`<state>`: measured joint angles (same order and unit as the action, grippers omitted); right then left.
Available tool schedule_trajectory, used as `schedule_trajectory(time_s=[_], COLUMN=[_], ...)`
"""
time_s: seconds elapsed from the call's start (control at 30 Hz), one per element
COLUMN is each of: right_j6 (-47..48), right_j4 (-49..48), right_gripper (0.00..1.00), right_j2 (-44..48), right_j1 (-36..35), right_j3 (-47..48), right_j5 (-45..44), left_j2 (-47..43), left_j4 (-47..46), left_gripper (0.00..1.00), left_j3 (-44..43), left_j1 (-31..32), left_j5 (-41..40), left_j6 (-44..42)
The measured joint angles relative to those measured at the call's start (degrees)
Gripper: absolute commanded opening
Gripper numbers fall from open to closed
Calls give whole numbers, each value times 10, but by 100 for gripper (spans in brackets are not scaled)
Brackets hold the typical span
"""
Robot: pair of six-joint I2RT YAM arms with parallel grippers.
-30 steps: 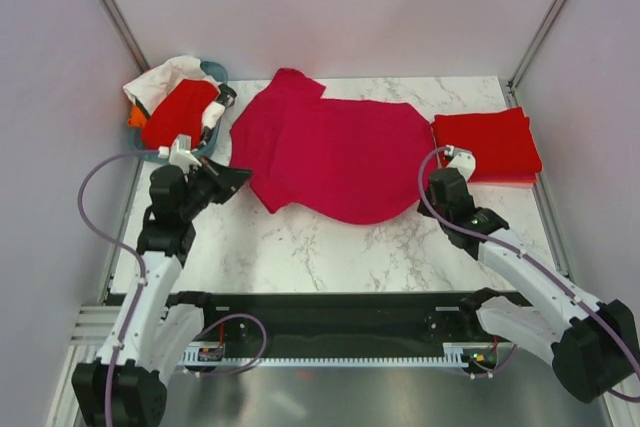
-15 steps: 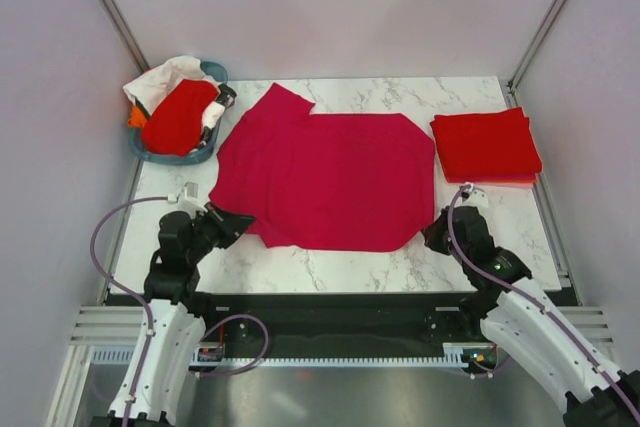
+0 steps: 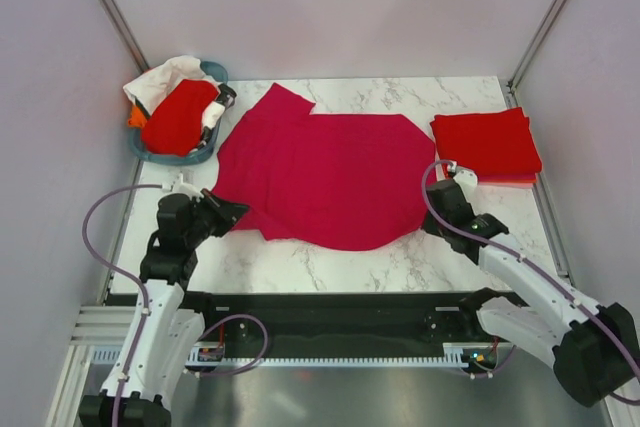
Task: Fold and stack the t-shirts
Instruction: Flatten the tshirt out
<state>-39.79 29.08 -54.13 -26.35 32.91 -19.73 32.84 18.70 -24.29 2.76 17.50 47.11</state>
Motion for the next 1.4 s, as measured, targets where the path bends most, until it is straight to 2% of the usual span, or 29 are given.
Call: schedule_trajectory(time_s=[0.13, 0.37, 0.6, 1.03, 1.4], right_j6=[8, 12, 21, 46, 58], right_j4=[-14, -33, -54, -84, -108], right_gripper=[0, 0, 0, 0, 0], right_j2=[-57, -103, -142, -230, -288], right_j1=[0, 8, 41, 108, 135], right_j3=[20, 28, 68, 132, 158], right_j5=[-26, -43, -43, -9, 16], left_j2=[14, 65, 166, 310, 385], left_j4=[-1, -15, -30, -68, -81], left_gripper=[2, 2, 2, 2, 2], left_j3=[-42, -76, -118, -194, -268], left_j1=[0, 0, 0, 0, 0], left_j5=[-14, -30, -42, -54, -55], left_j6=[-1, -3, -7, -16, -24])
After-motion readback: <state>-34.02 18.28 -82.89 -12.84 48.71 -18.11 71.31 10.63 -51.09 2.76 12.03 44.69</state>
